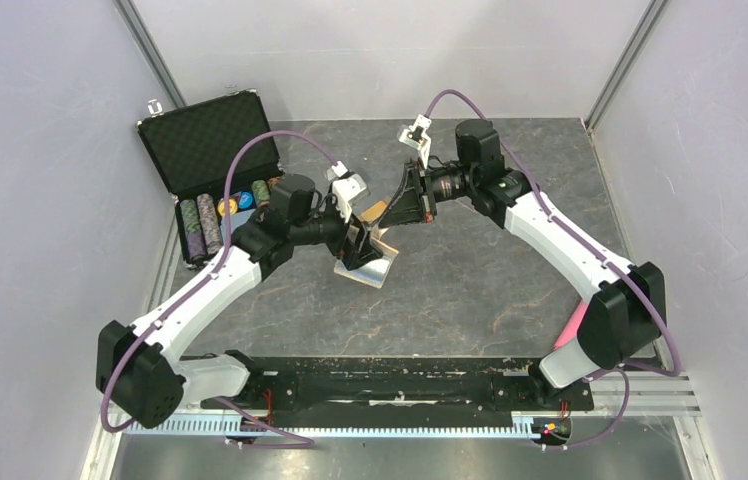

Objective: Put the credit cards into the card holder
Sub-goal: Open the card holder.

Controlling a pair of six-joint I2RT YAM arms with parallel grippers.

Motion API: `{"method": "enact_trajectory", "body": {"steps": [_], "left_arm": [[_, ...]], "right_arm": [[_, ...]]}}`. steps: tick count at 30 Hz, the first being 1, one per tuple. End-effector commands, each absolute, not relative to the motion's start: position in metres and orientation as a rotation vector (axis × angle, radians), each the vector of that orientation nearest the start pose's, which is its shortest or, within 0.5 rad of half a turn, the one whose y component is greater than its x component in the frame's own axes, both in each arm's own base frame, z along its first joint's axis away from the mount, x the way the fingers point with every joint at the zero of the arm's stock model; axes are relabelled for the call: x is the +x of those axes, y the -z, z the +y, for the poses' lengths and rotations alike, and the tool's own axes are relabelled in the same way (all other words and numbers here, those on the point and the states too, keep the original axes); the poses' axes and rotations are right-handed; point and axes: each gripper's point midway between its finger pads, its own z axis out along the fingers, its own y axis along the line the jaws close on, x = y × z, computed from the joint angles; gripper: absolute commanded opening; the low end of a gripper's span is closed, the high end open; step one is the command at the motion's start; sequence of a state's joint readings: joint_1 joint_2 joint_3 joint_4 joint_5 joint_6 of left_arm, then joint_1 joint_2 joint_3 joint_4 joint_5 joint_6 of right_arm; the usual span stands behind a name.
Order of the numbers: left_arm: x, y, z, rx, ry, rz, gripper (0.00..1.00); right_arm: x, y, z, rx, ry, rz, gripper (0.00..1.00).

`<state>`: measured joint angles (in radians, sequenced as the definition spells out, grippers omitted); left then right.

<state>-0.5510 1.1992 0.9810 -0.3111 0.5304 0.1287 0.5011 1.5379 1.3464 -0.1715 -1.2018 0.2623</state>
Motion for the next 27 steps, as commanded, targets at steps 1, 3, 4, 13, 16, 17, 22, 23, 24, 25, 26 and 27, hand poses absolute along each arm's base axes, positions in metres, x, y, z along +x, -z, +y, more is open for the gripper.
{"method": "enact_trajectory", "body": {"steps": [1,3,4,13,16,17,22,23,24,25,26,27], "left_arm": [[0.274,-0.255,-0.273,1.011,0.832,1.696,1.0],[0.275,-0.258,-0.277,1.003,0.853,1.681,1.0],[0.275,-0.259,-0.28,1.005,0.869,1.673,1.0],[0.259,-0.248,-0.286,1.07,0.991,1.774,0.66],[0.253,-0.245,-0.288,1.076,1.051,1.819,0.34],[0.252,-0.245,-0.289,1.069,1.075,1.83,0.33],[0.247,-0.252,-0.289,1.034,1.166,1.849,0.21],[0.246,-0.254,-0.289,0.997,1.196,1.877,0.2],[0.245,-0.256,-0.288,0.978,1.216,1.886,0.19],[0.245,-0.259,-0.288,0.963,1.239,1.89,0.19],[0.245,-0.262,-0.288,0.944,1.27,1.892,0.19],[0.245,-0.265,-0.288,0.926,1.297,1.894,0.17]], "right_arm": [[0.228,-0.325,0.324,-1.148,-1.674,1.621,0.0],[0.227,-0.323,0.325,-1.154,-1.685,1.623,0.0],[0.227,-0.321,0.326,-1.154,-1.689,1.627,0.0],[0.251,-0.312,0.329,-1.058,-1.603,1.693,0.0],[0.264,-0.307,0.326,-1.004,-1.565,1.73,0.0],[0.269,-0.305,0.325,-0.979,-1.544,1.743,0.0],[0.299,-0.299,0.297,-0.833,-1.402,1.788,0.37],[0.301,-0.297,0.29,-0.817,-1.382,1.788,0.49],[0.301,-0.297,0.286,-0.813,-1.369,1.78,0.58],[0.299,-0.295,0.282,-0.817,-1.366,1.775,0.67],[0.295,-0.294,0.281,-0.834,-1.372,1.761,0.73],[0.292,-0.292,0.28,-0.848,-1.376,1.755,0.77]]}}
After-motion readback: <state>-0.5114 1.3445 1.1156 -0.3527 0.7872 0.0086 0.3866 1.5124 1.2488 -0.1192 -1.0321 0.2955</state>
